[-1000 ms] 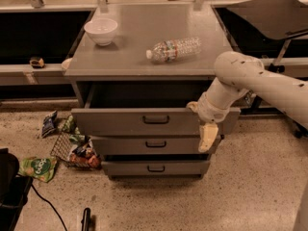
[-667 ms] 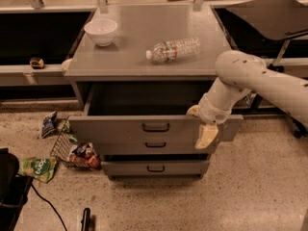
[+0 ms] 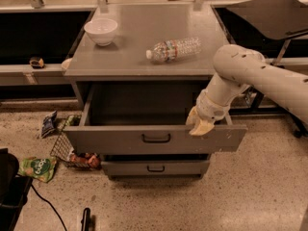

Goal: Open top drawer

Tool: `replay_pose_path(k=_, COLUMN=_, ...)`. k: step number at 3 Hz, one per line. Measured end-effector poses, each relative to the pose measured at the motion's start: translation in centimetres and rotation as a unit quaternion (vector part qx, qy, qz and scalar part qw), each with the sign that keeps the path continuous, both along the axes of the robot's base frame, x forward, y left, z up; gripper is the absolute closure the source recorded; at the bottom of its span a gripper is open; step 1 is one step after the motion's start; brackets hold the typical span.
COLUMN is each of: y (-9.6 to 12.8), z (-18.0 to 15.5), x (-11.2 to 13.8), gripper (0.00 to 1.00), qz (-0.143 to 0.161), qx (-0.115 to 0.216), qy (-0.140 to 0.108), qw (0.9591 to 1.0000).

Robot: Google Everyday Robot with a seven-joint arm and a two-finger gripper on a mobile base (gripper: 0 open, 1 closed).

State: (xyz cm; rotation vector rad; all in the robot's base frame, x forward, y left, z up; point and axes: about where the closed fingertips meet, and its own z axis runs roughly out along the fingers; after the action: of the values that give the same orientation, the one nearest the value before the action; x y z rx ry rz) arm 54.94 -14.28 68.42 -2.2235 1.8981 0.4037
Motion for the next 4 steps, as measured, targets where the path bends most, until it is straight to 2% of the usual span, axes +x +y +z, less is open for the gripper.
replay_pose_path(k=1, y=0.0, z=0.1, x=0.0, gripper=1.0, qz=0.0, qx=0.0, qy=0.0, qw=1.0)
replay_pose_path(k=2, y=-0.2, z=0.4, x=-1.4, gripper=1.0, qz=-0.005, qx=-0.013, qy=0.011, qw=0.9998)
replay_pose_path(k=3, y=-0.4, z=0.3, x=-2.1, gripper=0.82, qz=-0.017, qx=-0.018, qy=0.02, qw=0.9995)
replay_pose_path(k=4, y=-0.4, z=0.3, x=-2.2, gripper=0.59, qz=-0.017, qx=-0.018, qy=0.02, qw=0.9995)
